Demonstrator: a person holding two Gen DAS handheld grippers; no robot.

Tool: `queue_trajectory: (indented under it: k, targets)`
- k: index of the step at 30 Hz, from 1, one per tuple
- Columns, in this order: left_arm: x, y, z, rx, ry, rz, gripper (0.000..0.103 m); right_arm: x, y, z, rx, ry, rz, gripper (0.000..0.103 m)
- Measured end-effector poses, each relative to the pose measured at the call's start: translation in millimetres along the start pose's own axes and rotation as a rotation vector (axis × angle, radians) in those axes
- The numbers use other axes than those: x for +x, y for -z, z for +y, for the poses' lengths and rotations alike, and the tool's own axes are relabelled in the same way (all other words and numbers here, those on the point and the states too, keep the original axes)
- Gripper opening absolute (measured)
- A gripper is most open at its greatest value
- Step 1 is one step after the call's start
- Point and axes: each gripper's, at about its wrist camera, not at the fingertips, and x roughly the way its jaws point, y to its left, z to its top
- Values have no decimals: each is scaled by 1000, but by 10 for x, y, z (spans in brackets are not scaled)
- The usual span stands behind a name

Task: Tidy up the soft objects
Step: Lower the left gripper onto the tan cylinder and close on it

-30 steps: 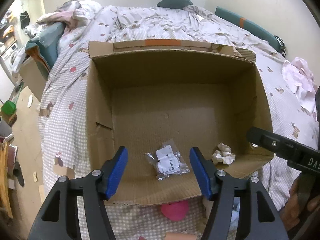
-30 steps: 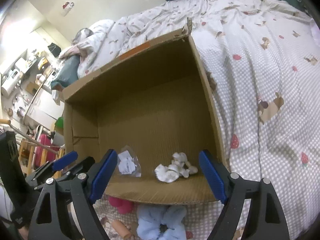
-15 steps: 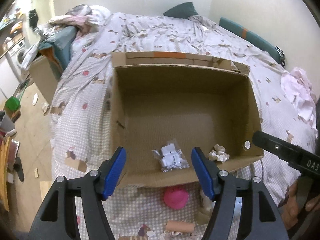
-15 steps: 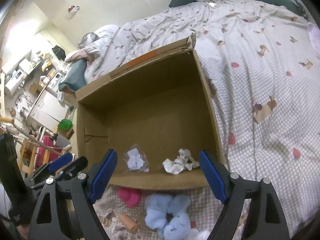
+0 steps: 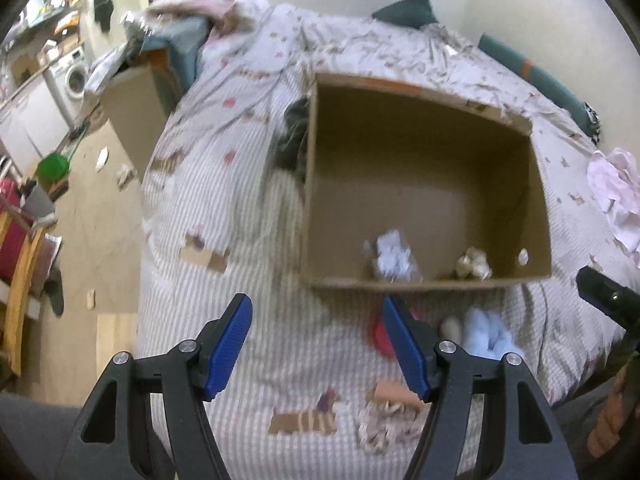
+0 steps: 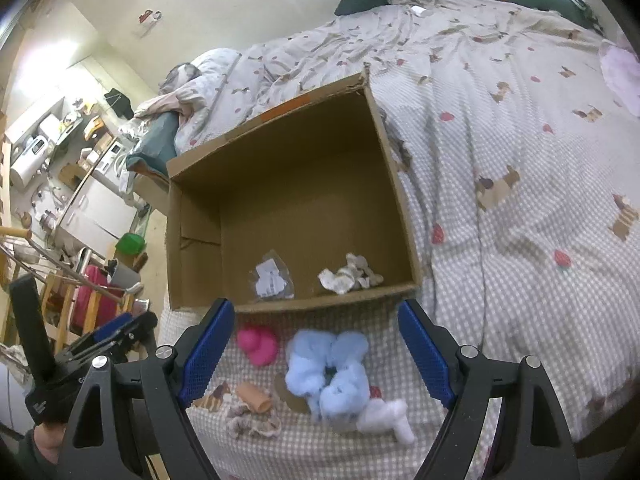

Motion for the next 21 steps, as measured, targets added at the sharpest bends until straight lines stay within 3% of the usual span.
queue_trajectory:
  k: [2,5,17,19,21]
  targets:
    - [20,72,42,-21,7,26,66,-22,44,-16,11,1,4,89]
    - [152,226,88,-55,41,120,78,-28,126,-50,29,10,19,89]
    - [817,517,-479,-9,244,392,78,133,266,-61,36,47,96,89]
    - [952,525,-585,7,246,430,72,144,274,-76,35,54,102,89]
    - [1053,549,-658,17,250,457,54,145,282,-96,39,55,105,89]
